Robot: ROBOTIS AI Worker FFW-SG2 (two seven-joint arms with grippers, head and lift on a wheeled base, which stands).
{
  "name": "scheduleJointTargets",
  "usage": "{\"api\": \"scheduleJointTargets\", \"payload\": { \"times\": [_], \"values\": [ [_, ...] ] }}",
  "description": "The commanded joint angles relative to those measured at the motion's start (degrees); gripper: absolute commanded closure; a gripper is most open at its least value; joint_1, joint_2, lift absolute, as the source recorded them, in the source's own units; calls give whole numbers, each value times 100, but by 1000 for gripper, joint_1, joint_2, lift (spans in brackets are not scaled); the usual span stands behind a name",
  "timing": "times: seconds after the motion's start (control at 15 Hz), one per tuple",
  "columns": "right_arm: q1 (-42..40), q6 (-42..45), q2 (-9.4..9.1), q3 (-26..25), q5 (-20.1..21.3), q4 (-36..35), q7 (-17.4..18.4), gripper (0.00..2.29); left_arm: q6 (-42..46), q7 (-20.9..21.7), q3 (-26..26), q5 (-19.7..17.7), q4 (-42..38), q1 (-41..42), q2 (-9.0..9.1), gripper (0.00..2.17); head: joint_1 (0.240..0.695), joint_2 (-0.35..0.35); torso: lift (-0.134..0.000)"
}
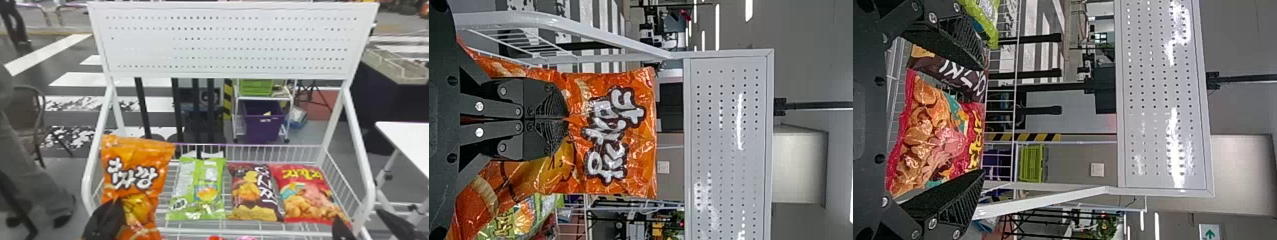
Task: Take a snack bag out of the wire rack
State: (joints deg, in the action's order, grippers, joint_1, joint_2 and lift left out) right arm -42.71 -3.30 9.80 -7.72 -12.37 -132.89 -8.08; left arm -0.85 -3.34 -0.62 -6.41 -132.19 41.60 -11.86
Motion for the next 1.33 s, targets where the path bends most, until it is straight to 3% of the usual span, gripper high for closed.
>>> {"api": "scheduleJointTargets", "payload": {
  "times": [0.0, 0.6, 0.8, 0.87, 1.07, 1.27],
  "values": [
    [0, 0, 4, -1, -2, 0, -1, 174, 1, 0, 0, 0, 0, -3, 0, 2061, 499, 0, 0],
    [79, 0, 40, 25, -2, 70, 43, 174, 1, 9, 0, 0, 0, 6, 9, 2061, 499, 0, 0],
    [887, -176, 417, 667, 138, 650, 439, 174, 1, 26, -105, 35, 9, -38, 17, 2061, 499, 0, 0],
    [1221, -387, 461, 904, 129, 896, 509, 174, 1, 17, -141, 70, 18, -47, 26, 2061, 499, 0, 0],
    [2197, -1090, 505, 1616, 129, 1573, 799, 174, 1, 17, -228, 149, 53, -82, 35, 2061, 499, 0, 0],
    [3076, -1424, 365, 2135, 121, 2373, 904, 178, 1, 17, -237, 149, 70, -100, 17, 2061, 499, 0, 0]
  ]
}}
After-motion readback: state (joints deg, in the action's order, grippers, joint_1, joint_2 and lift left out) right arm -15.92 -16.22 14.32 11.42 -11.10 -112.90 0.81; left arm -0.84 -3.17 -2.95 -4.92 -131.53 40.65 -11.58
